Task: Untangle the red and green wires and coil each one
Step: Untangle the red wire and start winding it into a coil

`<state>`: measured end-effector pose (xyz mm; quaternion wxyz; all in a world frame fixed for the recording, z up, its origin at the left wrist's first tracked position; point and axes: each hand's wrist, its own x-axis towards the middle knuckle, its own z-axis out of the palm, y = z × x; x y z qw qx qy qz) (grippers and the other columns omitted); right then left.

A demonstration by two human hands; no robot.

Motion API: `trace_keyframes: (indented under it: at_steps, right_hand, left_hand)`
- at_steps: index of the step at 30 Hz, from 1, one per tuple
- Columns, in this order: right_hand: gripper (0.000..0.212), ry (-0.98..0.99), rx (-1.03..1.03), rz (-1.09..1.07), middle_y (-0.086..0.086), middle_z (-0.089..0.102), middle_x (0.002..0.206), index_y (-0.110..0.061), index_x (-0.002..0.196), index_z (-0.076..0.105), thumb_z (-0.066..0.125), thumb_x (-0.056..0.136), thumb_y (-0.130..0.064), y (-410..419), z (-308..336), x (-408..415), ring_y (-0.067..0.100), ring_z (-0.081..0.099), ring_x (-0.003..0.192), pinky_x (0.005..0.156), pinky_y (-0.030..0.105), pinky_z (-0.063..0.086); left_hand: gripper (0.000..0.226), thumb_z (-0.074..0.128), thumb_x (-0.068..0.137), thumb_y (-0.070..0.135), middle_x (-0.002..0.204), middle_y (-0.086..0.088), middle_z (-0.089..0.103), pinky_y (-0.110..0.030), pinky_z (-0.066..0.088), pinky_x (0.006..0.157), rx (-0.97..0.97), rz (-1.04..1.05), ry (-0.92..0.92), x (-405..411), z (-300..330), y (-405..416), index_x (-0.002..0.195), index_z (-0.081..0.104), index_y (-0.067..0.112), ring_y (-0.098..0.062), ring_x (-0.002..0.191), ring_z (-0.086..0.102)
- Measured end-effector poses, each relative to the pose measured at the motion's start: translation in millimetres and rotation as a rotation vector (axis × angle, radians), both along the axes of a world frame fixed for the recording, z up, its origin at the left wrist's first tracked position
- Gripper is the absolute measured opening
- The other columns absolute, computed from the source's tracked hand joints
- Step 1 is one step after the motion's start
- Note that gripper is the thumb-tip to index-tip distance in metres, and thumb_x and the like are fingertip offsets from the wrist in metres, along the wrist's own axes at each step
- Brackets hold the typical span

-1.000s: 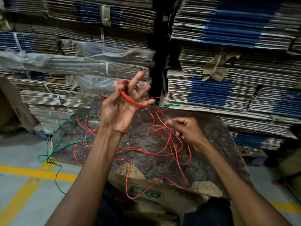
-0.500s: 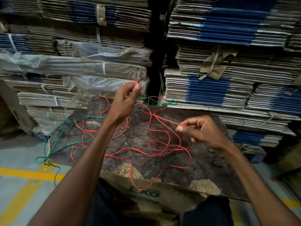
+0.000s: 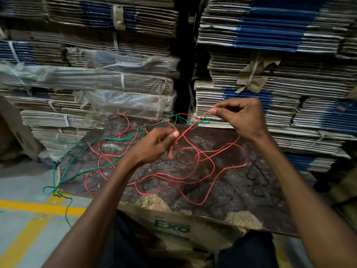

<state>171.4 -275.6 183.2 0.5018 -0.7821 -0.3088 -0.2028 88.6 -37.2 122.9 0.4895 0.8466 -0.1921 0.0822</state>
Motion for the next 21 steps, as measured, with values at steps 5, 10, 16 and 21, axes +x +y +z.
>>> trace_keyframes:
  at_steps: [5,10,16,21]
  right_hand:
    - [0.037,-0.034,-0.03,-0.049,0.0,0.065,0.057,-0.022,0.073,0.076,0.08,0.067,-0.058,4.5,-5.0,17.1,0.012,0.052,0.051,0.05,0.042,0.042]
    - [0.031,0.052,0.025,0.006,0.013,0.066,0.061,-0.017,0.072,0.076,0.083,0.068,-0.047,9.3,-14.3,24.8,0.019,0.049,0.053,0.051,0.039,0.038]
    - [0.013,0.276,0.12,0.096,-0.005,0.061,0.049,-0.02,0.067,0.071,0.08,0.076,-0.016,21.1,-41.7,16.8,0.008,0.049,0.048,0.048,0.02,0.035]
    - [0.008,0.504,0.121,0.124,-0.001,0.061,0.053,-0.012,0.08,0.071,0.074,0.083,-0.019,27.4,-70.5,-1.2,0.006,0.047,0.043,0.036,0.014,0.03]
  left_hand:
    - [0.031,0.04,0.101,0.027,0.045,-0.004,0.055,-0.028,0.054,0.076,-0.293,-0.148,0.236,-22.1,5.5,1.3,0.081,0.053,0.006,-0.037,0.083,0.072]
    - [0.031,0.047,0.092,0.036,0.042,-0.004,0.049,-0.028,0.054,0.073,-0.645,-0.292,0.312,-35.9,15.2,2.1,0.076,0.056,0.012,-0.032,0.077,0.073]
    - [0.025,0.064,0.087,0.041,0.07,-0.007,0.07,-0.062,0.043,0.096,-0.986,-0.459,0.259,-32.4,17.9,-4.3,0.073,0.062,0.02,-0.033,0.104,0.068]
    - [0.034,0.041,0.096,0.038,0.125,-0.014,0.065,-0.067,0.037,0.098,-1.137,-0.532,0.201,-19.6,20.7,-7.5,0.075,0.062,0.021,-0.031,0.123,0.058]
